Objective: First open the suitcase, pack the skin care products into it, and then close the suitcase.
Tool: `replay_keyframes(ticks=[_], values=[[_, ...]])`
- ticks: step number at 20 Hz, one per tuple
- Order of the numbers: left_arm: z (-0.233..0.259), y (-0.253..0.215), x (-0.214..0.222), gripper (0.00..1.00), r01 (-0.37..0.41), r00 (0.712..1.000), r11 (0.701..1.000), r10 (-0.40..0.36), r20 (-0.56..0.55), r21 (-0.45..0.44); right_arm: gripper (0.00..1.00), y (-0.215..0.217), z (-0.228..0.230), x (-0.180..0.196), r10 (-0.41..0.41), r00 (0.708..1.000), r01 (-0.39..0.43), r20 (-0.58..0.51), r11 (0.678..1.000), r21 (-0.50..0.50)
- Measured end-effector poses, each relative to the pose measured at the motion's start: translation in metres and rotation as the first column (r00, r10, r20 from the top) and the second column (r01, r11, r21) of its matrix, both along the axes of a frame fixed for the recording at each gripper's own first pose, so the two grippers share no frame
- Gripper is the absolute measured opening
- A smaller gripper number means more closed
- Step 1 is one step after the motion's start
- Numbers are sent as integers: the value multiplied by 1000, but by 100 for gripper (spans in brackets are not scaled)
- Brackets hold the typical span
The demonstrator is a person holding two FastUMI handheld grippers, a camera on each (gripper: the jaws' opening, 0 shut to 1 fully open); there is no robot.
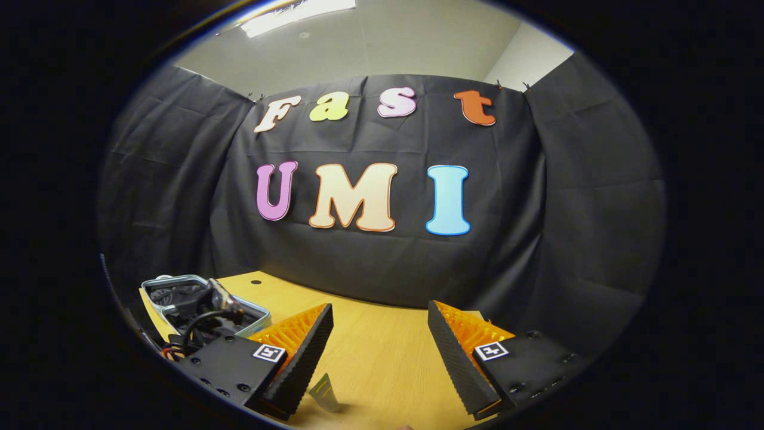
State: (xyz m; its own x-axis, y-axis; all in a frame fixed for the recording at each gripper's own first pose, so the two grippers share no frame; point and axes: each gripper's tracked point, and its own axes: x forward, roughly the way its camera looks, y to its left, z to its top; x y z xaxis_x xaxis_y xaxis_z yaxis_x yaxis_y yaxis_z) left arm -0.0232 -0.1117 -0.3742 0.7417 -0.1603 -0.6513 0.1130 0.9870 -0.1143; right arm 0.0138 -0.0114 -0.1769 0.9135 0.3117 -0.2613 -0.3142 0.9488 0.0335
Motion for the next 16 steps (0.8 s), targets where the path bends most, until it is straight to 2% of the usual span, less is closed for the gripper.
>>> replay_keyframes(ticks=[2, 4, 8, 16], values=[[-14, -1, 0, 36, -2, 999, 1000, 2, -36, 15, 99, 6, -5, -6, 22, 1000, -22, -13, 1000, 3], [-16, -1, -1, 19, -13, 999, 1000, 12, -51, -10, 99, 11, -9, -11, 43, 999, -43, -13, 999, 11], [-12, 10, 4, 14, -47, 993, 999, 48, -105, 7, 100, 23, -29, -20, 67, 996, -63, -57, 996, 68], [77, 47, 0, 14, -164, 986, 986, 164, -12, -8, 100, 49, -93, -40, 129, 979, -118, -159, 990, 75]])
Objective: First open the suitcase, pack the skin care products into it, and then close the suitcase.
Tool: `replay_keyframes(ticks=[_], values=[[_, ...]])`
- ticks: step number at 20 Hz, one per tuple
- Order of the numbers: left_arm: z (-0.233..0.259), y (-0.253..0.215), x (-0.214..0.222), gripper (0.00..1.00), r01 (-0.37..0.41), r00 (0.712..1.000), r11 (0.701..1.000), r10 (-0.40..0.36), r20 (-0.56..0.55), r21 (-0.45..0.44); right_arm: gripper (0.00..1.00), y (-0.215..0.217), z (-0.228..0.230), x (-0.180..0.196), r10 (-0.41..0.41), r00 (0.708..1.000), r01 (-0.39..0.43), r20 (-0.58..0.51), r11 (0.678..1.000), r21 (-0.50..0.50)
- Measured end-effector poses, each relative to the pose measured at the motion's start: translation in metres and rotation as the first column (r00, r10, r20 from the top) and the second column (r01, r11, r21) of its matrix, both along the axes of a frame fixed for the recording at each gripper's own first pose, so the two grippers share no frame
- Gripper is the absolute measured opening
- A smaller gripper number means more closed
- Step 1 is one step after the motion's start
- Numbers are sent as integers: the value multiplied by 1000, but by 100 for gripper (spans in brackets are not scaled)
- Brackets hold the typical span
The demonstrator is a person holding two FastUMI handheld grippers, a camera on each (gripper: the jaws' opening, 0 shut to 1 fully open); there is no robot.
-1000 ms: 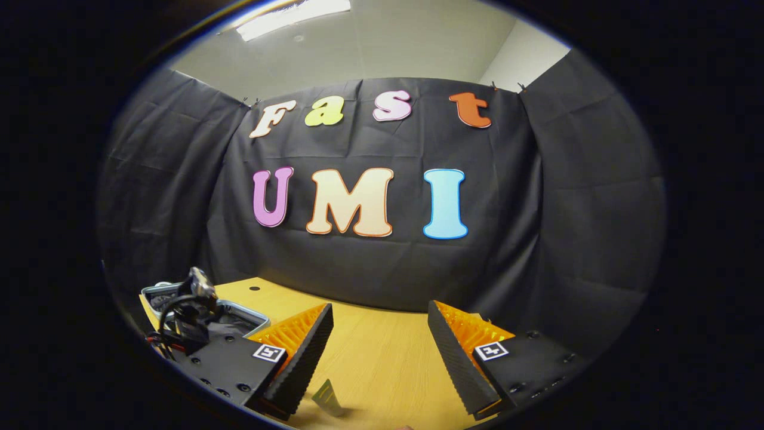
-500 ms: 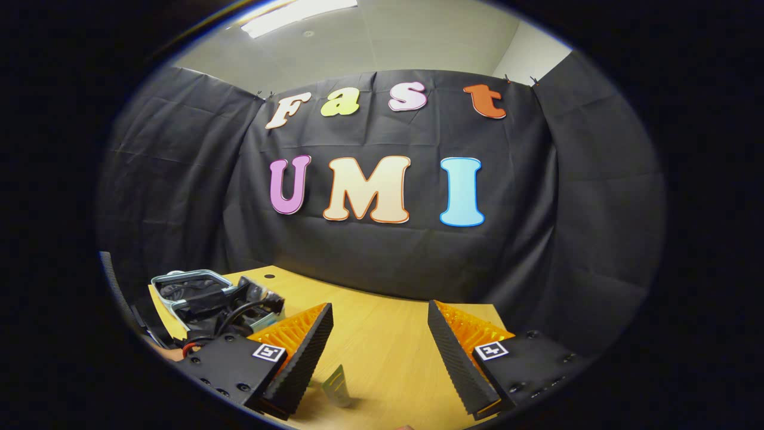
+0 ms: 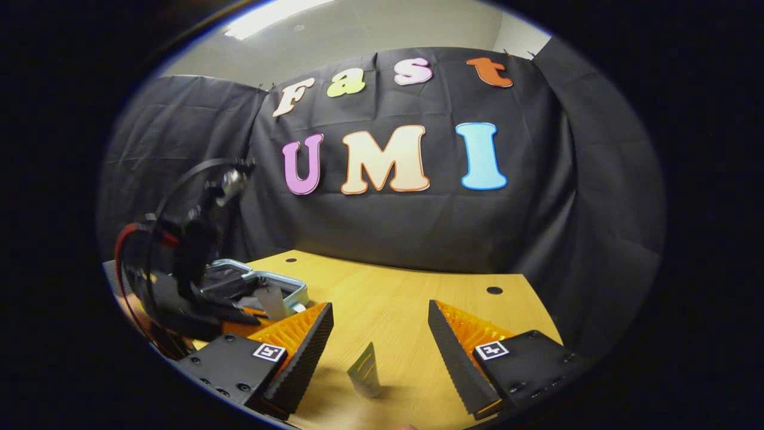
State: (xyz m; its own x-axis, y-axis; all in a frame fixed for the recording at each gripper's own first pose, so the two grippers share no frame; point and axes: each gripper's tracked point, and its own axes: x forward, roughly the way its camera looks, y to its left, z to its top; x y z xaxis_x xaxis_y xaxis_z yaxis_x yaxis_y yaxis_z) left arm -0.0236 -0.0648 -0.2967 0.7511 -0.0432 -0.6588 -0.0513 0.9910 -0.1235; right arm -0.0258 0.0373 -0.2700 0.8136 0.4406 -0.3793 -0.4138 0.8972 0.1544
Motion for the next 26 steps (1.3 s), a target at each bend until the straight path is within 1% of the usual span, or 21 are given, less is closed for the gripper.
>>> replay_keyframes(ticks=[5, 9, 11, 13, 15, 16, 17, 18, 20, 22, 23, 24, 25, 26], values=[[44, 23, -13, 14, -63, 997, 998, 62, 37, 18, 99, 5, -60, -17, 21, 995, -26, -94, 998, -49], [65, 35, -29, 14, -90, 995, 996, 89, 41, 18, 99, 12, -113, -30, 37, 983, -57, -178, 993, -107], [73, 43, -39, 14, -109, 993, 994, 108, 42, 22, 99, 17, -131, -34, 41, 977, -67, -211, 991, -117], [78, 52, -50, 14, -133, 991, 991, 133, 36, 21, 87, 22, -144, -37, 39, 972, -70, -233, 990, -124], [80, 64, -62, 14, -159, 987, 987, 158, 23, 32, 57, 26, -149, -38, 38, 970, -71, -239, 989, -130], [81, 70, -67, 14, -169, 986, 985, 168, 18, 36, 45, 30, -151, -34, 33, 972, -66, -234, 988, -137], [81, 76, -71, 14, -177, 984, 983, 177, 10, 42, 42, 29, -149, -36, 35, 969, -69, -243, 989, -133], [80, 83, -76, 14, -183, 983, 982, 183, 5, 49, 35, 34, -152, -35, 38, 966, -72, -255, 990, -124], [78, 97, -82, 14, -192, 981, 979, 193, -11, 67, 29, 35, -145, -39, 47, 961, -82, -272, 990, -117], [73, 115, -86, 14, -206, 977, 975, 209, -34, 88, 29, 42, -133, -34, 55, 958, -87, -280, 991, -103], [71, 122, -86, 14, -212, 975, 974, 217, -44, 84, 29, 49, -122, -31, 58, 960, -88, -274, 992, -96], [67, 128, -86, 14, -216, 974, 973, 221, -56, 76, 26, 56, -112, -28, 60, 962, -86, -268, 992, -88], [63, 135, -85, 14, -215, 973, 974, 220, -67, 75, 29, 63, -104, -25, 57, 963, -82, -264, 993, -82], [56, 143, -85, 14, -206, 973, 975, 214, -89, 82, 26, 70, -95, -24, 57, 960, -81, -273, 994, -76]])
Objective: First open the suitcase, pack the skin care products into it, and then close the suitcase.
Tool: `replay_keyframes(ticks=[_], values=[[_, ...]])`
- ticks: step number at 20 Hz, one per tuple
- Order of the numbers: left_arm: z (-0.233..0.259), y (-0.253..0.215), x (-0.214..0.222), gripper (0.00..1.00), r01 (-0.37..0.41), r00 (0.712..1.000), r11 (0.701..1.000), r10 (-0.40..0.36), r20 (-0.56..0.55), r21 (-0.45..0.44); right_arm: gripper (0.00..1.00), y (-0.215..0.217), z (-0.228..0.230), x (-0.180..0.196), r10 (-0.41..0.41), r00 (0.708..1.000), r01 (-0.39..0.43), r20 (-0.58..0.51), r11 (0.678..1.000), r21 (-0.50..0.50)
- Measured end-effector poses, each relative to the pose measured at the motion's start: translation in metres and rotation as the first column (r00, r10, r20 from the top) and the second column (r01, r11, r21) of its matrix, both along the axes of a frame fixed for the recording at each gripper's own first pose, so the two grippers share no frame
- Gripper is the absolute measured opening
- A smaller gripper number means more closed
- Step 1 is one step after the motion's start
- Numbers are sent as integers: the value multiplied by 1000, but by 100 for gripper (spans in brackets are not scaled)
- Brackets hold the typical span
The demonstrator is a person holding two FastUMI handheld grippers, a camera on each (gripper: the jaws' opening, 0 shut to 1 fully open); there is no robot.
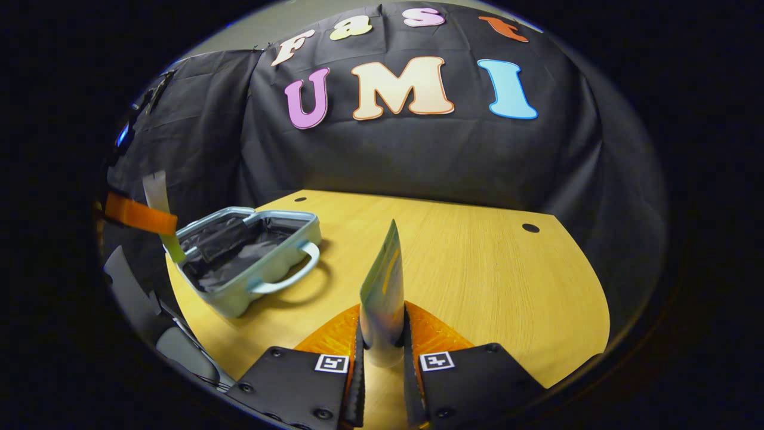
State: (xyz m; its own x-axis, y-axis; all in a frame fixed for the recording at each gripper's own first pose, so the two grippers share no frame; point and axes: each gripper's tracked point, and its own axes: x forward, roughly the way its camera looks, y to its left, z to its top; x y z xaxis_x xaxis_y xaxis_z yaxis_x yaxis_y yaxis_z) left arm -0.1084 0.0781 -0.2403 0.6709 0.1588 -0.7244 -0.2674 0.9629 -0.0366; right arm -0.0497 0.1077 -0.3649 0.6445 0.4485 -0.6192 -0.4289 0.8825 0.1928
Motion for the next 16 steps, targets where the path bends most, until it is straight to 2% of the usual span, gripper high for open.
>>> replay_keyframes(ticks=[1, 4, 7, 11, 13, 16], values=[[-8, 10, 0, 14, 10, 999, 1000, -9, -33, 14, 29, 7, 10, 2, -8, 1000, 8, 1, 1000, 7], [-38, 48, -1, 14, 20, 990, 999, -13, -139, 49, 26, 31, 41, 5, -7, 1000, 7, 29, 1000, 21], [-70, 66, 1, 14, 24, 973, 1000, -23, -231, -1, 29, 61, 59, 0, 5, 1000, -6, 21, 999, 37], [-115, 89, -11, 14, 30, 927, 998, -46, -372, -48, 28, 113, 79, -6, 62, 998, -62, 6, 996, 64], [-128, 91, -13, 14, 42, 912, 996, -71, -405, -79, 28, 138, 87, -9, 90, 996, -89, -10, 993, 83], [-138, 104, -6, 14, 69, 912, 993, -102, -397, -97, 29, 172, 94, -16, 116, 992, -109, -53, 987, 115]])
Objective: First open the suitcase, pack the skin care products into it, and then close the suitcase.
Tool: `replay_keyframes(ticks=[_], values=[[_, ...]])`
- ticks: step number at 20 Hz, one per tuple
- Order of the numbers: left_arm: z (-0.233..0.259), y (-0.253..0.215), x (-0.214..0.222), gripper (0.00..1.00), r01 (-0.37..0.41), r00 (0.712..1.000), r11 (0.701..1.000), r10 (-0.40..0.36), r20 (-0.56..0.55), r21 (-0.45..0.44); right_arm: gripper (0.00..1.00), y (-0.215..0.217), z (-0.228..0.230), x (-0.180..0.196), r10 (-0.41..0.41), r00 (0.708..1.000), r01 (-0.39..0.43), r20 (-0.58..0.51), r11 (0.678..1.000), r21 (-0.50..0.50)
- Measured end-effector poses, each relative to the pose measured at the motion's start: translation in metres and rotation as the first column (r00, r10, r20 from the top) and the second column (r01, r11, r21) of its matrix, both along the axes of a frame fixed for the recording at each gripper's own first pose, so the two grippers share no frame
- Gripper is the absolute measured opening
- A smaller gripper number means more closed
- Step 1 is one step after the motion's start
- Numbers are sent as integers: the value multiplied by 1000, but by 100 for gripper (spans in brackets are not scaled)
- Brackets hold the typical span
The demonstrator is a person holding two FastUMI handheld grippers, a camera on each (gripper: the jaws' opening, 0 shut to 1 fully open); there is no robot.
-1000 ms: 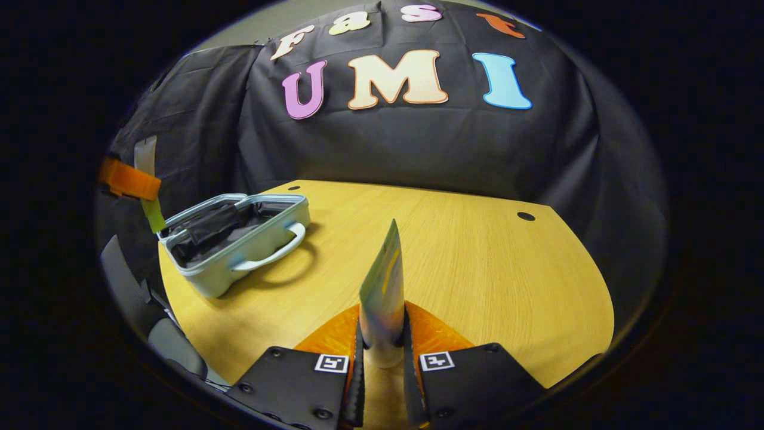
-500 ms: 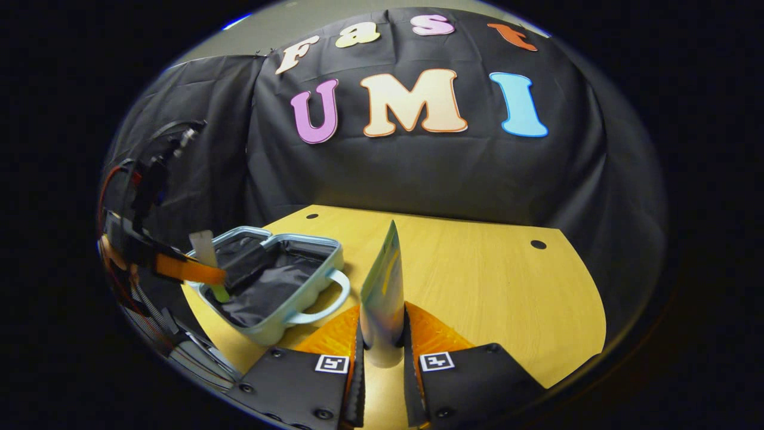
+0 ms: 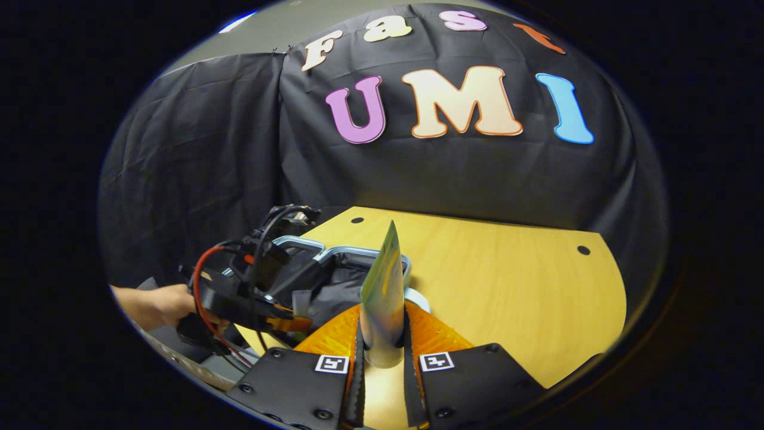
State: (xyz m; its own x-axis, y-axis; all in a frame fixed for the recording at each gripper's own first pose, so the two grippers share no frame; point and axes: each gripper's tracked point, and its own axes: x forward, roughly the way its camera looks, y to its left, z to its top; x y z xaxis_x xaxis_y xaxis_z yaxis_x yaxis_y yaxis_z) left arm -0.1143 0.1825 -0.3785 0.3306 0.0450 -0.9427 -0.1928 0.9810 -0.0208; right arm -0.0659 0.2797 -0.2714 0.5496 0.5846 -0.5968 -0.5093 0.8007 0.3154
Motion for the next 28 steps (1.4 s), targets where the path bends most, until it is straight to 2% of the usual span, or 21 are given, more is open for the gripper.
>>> replay_keyframes(ticks=[2, 3, 5, 6, 8, 10, 14, 17, 18, 19, 20, 21, 22, 23, 24, 28], values=[[-4, 4, 3, 14, -2, 1000, 1000, 3, 6, -26, 28, 19, 0, -4, 20, 1000, -20, -19, 1000, 2], [-5, 7, 7, 16, -2, 1000, 999, 3, 21, -41, 25, 27, -1, -5, 31, 999, -31, -25, 1000, -1], [0, 8, 17, 25, 0, 997, 997, 6, 73, -81, 25, 44, -4, -8, 45, 998, -45, -50, 999, 3], [6, 10, 22, 44, 1, 994, 996, 9, 105, -91, 28, 53, -8, -9, 49, 997, -48, -66, 999, 7], [24, 18, 33, 81, 8, 984, 996, 9, 176, -93, 28, 71, -17, -16, 55, 993, -55, -102, 998, 8], [44, 32, 41, 80, 5, 969, 997, 16, 247, -82, 29, 86, -27, -21, 62, 989, -62, -135, 998, 3], [75, 74, 37, 81, -50, 941, 997, 65, 331, -51, 29, 106, -67, -22, 36, 980, -47, -194, 997, -57], [91, 114, 19, 82, -117, 928, 993, 118, 352, -26, 29, 115, -102, -27, 2, 961, -32, -275, 994, -107], [94, 127, 12, 82, -136, 925, 991, 133, 356, -17, 24, 117, -110, -30, -6, 956, -33, -293, 991, -126], [96, 140, 6, 81, -161, 920, 987, 150, 362, -2, 29, 120, -116, -31, -6, 951, -39, -308, 989, -142], [99, 154, -2, 82, -184, 915, 983, 167, 366, 10, 29, 123, -123, -34, -5, 945, -49, -326, 986, -158], [101, 168, -8, 81, -210, 910, 978, 187, 370, 21, 24, 124, -132, -36, -12, 939, -53, -345, 982, -180], [102, 181, -15, 81, -238, 906, 971, 211, 368, 29, 29, 126, -142, -36, -23, 933, -52, -358, 978, -200], [105, 194, -21, 81, -267, 898, 963, 235, 373, 34, 29, 125, -148, -36, -36, 930, -47, -366, 975, -217], [106, 205, -27, 82, -294, 889, 955, 260, 378, 36, 24, 124, -153, -36, -47, 925, -42, -376, 973, -225], [110, 248, -41, 82, -371, 865, 927, 323, 384, 56, 36, 130, -137, -11, -75, 937, 13, -340, 983, -181]])
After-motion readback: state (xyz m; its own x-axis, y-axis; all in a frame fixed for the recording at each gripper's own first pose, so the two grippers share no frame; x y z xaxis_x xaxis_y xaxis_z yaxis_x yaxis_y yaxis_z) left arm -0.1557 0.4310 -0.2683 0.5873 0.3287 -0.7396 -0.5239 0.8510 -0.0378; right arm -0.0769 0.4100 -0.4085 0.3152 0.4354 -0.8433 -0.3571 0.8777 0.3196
